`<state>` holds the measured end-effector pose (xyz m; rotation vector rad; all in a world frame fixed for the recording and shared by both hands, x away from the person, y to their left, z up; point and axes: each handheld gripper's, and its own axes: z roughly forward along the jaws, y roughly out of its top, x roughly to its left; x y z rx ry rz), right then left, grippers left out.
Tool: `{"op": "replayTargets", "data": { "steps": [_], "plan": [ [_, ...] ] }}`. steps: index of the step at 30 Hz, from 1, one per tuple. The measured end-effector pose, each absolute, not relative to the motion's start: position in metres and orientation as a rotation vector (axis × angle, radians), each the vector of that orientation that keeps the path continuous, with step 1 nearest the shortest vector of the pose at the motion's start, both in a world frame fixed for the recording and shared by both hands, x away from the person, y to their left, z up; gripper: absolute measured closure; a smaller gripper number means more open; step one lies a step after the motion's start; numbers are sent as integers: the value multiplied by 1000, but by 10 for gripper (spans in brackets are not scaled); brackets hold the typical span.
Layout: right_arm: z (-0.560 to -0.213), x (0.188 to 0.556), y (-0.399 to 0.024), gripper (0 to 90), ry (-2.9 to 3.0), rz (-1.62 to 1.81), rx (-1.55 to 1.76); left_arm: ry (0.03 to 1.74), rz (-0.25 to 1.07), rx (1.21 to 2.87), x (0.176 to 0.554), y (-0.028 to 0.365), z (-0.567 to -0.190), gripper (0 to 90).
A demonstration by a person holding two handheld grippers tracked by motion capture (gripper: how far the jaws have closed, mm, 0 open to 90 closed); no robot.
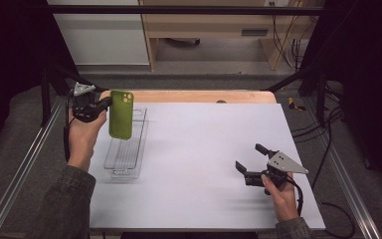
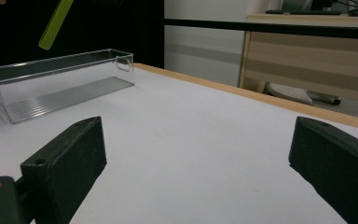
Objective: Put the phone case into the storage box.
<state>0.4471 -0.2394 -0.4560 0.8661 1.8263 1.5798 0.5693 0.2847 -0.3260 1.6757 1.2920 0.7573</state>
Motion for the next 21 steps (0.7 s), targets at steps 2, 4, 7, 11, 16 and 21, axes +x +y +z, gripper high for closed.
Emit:
{"op": "replayTargets", "data": {
  "steps": [2, 4, 7, 11, 16, 21],
  "plan": [
    [-456, 447, -239, 40, 1828, 1580, 866, 1301, 760, 1670, 572, 284, -328, 874],
    [-456, 447, -239, 40, 1830, 1582, 866, 1306, 763, 1661, 575, 283, -329, 874],
    [-457, 447, -238, 40, 1832, 1583, 867, 1319, 768, 1647, 580, 282, -332, 874],
    [-457, 447, -238, 40, 1835, 1584, 867, 1335, 780, 1632, 588, 280, -337, 873],
    [-457, 448, -238, 40, 1838, 1583, 865, 1347, 800, 1620, 596, 278, -343, 873],
    [-458, 448, -237, 40, 1843, 1583, 863, 1358, 811, 1614, 604, 275, -349, 873]
  ]
}}
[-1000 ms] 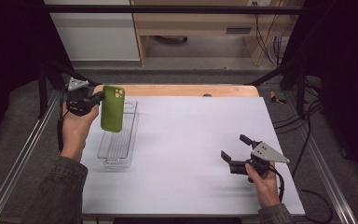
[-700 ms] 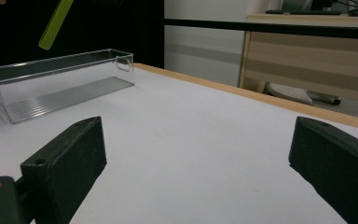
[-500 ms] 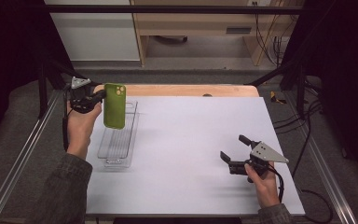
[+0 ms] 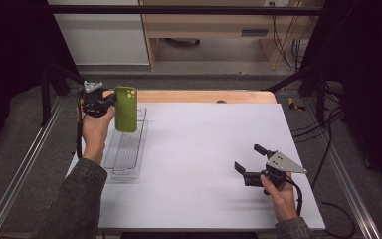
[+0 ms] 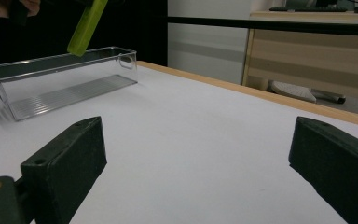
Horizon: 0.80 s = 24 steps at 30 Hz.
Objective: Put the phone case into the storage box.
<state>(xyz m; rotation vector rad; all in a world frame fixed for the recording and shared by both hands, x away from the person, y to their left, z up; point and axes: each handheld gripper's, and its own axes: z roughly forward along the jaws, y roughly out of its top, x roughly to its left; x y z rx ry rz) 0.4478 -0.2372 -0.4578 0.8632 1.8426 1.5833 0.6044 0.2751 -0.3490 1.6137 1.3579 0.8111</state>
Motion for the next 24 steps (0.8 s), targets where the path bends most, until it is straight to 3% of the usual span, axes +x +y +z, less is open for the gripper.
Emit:
{"op": "replayTargets", "data": {
  "steps": [24],
  "plan": [
    [-459, 449, -238, 40, 1845, 1589, 871, 1396, 836, 1595, 621, 270, -362, 873]
  ]
}}
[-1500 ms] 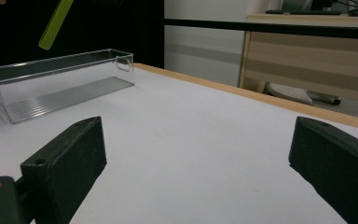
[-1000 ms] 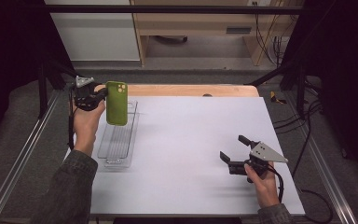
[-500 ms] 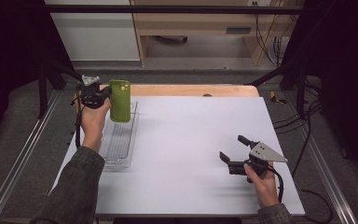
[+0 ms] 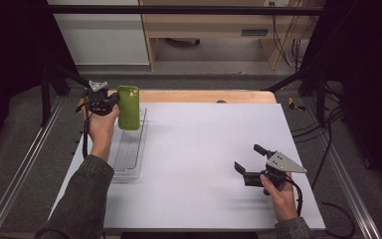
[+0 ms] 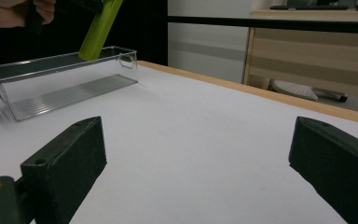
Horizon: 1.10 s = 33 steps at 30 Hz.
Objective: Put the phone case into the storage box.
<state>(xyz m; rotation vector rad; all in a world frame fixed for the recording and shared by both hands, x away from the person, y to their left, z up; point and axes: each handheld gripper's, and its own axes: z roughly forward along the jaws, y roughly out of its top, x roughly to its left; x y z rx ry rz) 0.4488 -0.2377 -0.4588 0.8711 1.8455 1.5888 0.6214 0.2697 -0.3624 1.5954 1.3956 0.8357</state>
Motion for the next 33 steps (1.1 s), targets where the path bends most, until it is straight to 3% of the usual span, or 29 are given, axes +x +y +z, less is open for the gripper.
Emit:
{"op": "replayTargets", "data": {
  "steps": [33],
  "plan": [
    [-459, 449, -237, 40, 1848, 1591, 868, 1429, 841, 1600, 628, 272, -370, 872]
  ]
}}
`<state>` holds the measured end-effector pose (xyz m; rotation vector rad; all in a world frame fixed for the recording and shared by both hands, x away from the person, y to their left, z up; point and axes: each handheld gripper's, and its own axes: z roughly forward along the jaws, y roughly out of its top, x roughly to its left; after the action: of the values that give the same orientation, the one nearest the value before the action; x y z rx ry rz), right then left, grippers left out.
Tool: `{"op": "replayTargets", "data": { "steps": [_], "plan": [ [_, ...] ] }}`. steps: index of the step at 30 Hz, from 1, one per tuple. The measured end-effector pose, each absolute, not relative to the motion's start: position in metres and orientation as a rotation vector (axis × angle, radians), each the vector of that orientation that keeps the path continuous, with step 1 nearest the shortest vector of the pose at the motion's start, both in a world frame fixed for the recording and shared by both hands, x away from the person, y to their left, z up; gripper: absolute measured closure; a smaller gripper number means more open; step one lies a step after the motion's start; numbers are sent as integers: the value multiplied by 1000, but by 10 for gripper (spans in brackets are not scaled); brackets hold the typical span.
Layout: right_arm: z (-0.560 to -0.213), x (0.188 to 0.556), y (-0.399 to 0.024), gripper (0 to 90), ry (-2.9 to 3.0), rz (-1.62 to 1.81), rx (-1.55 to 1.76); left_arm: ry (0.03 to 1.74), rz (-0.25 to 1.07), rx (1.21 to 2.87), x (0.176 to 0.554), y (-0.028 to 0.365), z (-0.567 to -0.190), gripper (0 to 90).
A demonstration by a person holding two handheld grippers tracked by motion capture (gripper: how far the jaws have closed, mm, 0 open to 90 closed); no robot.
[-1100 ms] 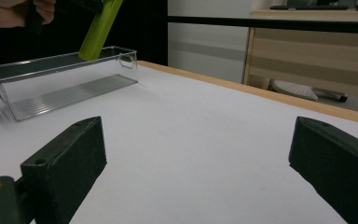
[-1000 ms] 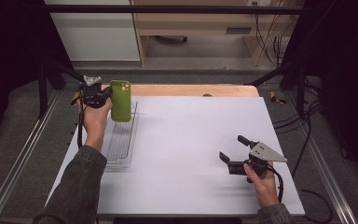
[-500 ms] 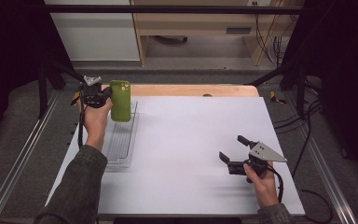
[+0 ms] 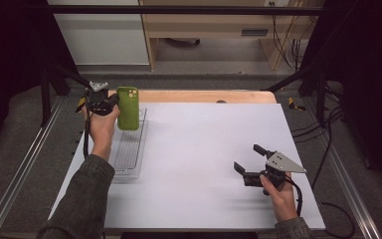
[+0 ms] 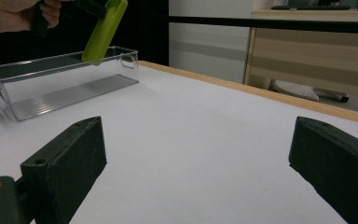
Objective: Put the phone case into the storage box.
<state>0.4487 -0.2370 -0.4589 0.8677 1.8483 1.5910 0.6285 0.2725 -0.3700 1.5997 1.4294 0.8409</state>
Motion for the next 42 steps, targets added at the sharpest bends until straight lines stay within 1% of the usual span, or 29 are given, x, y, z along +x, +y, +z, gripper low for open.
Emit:
{"op": "replayTargets", "data": {
  "steps": [14, 42],
  "plan": [
    [-459, 448, -237, 40, 1848, 1589, 866, 1432, 858, 1616, 631, 271, -371, 872],
    [-459, 449, -238, 40, 1850, 1590, 869, 1463, 829, 1624, 640, 270, -380, 871]
  ]
}}
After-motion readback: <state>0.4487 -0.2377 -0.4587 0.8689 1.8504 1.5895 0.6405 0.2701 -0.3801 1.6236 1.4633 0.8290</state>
